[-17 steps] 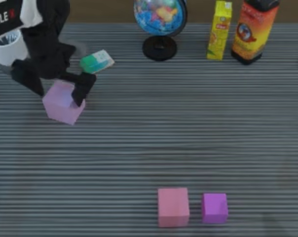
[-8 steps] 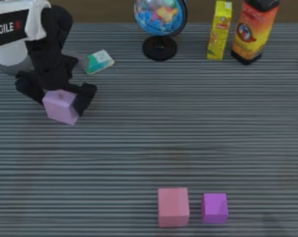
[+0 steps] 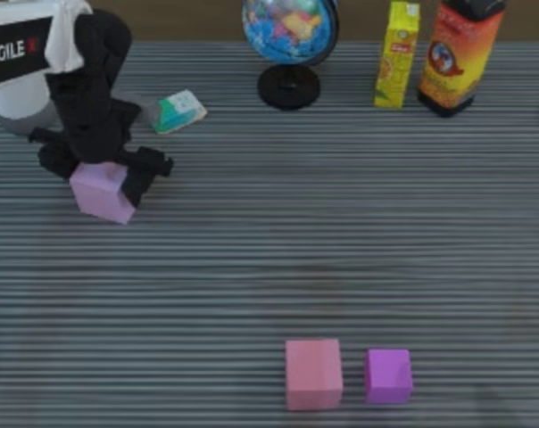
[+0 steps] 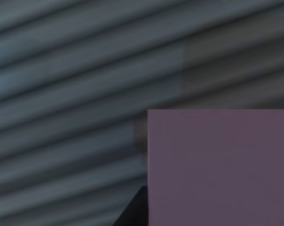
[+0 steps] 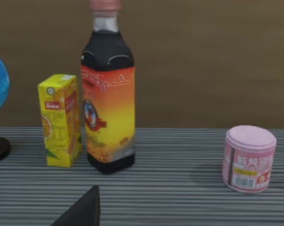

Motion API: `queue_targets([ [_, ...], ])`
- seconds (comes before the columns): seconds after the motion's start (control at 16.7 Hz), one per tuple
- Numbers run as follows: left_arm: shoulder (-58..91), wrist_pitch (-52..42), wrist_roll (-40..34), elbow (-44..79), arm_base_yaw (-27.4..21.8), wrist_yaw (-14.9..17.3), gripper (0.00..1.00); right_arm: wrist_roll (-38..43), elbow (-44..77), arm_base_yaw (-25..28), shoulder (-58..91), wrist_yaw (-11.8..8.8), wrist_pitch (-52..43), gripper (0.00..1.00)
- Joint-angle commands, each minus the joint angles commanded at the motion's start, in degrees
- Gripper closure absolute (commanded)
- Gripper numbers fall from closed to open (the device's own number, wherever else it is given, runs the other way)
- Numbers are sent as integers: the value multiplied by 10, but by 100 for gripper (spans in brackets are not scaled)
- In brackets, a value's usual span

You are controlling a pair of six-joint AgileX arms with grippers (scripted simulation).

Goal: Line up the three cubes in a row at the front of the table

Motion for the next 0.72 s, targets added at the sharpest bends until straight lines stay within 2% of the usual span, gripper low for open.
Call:
queue_targets([
  [0.18, 0, 0, 0, 0, 0, 0, 98, 0, 0, 0, 0, 0, 0, 0],
  [0.72, -6, -2, 0, 1, 0, 1, 100, 0, 0, 0, 0, 0, 0, 0],
])
